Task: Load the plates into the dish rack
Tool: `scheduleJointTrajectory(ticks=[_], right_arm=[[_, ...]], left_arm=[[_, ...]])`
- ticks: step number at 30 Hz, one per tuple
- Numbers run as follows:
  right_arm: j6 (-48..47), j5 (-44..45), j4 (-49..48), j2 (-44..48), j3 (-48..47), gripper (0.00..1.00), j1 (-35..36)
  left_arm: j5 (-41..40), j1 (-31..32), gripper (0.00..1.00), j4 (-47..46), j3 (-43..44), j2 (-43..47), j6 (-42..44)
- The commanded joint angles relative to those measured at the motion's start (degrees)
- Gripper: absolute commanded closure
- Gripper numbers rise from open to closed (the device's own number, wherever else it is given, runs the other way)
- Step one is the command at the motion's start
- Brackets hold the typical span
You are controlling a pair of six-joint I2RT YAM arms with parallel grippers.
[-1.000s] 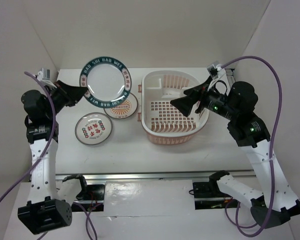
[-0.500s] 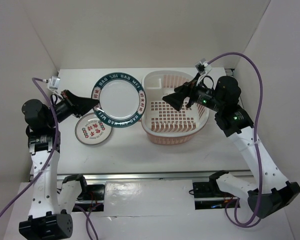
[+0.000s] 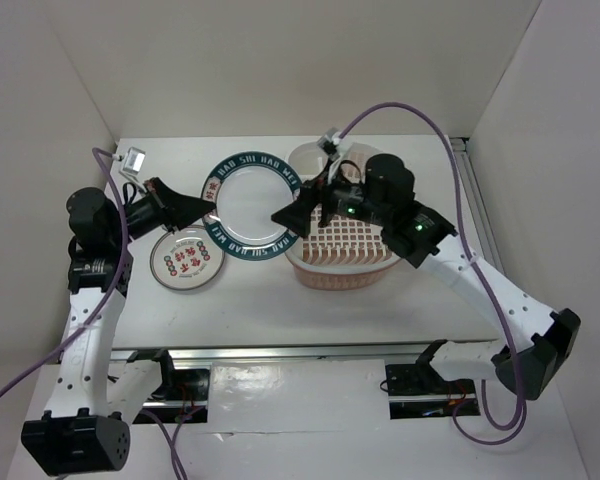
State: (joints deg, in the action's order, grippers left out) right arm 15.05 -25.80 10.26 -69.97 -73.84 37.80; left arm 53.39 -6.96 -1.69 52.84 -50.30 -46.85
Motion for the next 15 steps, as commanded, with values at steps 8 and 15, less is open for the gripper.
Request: scheduleJointTrajectory(ticks=[8, 15], right_arm=[[-2.9, 11.5, -1.2, -4.5, -5.6, 0.48, 6.4], [-2.9, 12.6, 0.0, -3.4, -5.6, 0.53, 6.4]], left_arm=[[-1.8, 1.2, 1.00, -3.9, 1.9, 0.3, 0.6], [-2.3, 1.2, 1.00, -4.5, 0.2, 0.3, 1.1]])
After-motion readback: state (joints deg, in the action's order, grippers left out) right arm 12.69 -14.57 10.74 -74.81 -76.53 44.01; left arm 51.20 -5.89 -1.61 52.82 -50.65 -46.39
